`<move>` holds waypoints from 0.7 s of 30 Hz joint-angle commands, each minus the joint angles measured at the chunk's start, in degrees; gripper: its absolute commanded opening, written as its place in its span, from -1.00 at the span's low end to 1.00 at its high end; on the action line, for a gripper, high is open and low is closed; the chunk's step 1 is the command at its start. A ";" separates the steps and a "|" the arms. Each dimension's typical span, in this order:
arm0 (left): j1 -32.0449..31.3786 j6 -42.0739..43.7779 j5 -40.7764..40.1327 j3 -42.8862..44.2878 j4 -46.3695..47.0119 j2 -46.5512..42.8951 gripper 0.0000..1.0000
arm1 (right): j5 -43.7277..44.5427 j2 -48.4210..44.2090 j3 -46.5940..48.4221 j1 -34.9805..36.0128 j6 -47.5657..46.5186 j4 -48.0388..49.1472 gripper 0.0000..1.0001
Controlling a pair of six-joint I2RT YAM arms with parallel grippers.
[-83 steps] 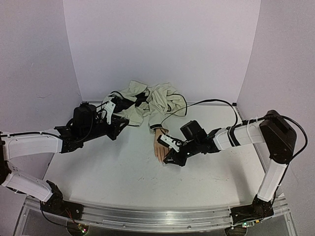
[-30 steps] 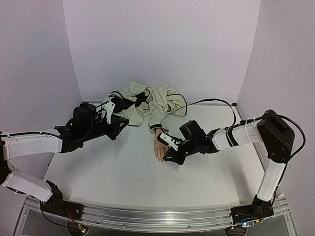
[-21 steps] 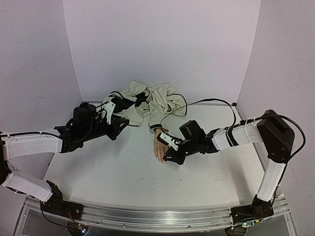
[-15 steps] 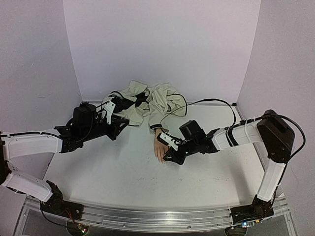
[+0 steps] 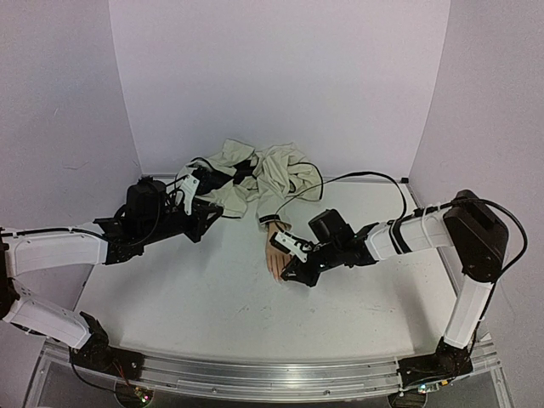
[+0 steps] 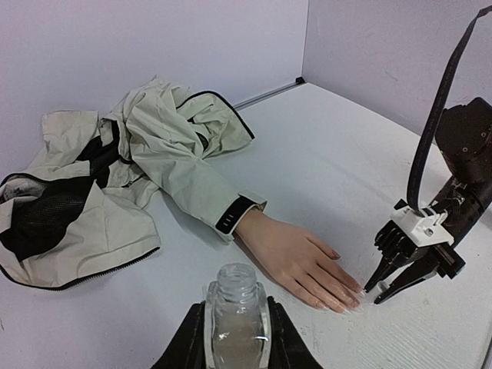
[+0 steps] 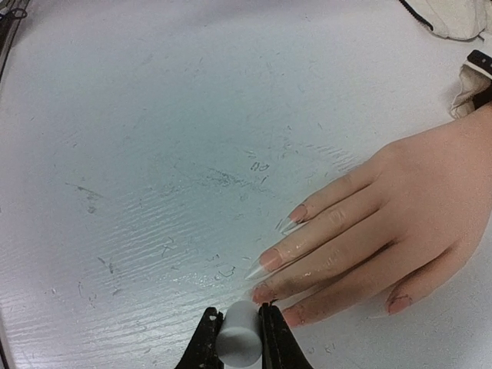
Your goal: Paint the nails
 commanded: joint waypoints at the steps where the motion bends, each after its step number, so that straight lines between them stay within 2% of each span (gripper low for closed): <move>1: 0.37 -0.83 0.64 1.25 4.04 -1.56 -1.00 | -0.98 0.27 1.01 0.50 -0.13 -1.29 -1.00; 21: 0.37 -0.65 0.19 0.89 4.04 -2.64 -1.00 | -0.97 -1.52 -0.20 0.81 -0.15 -2.27 -1.00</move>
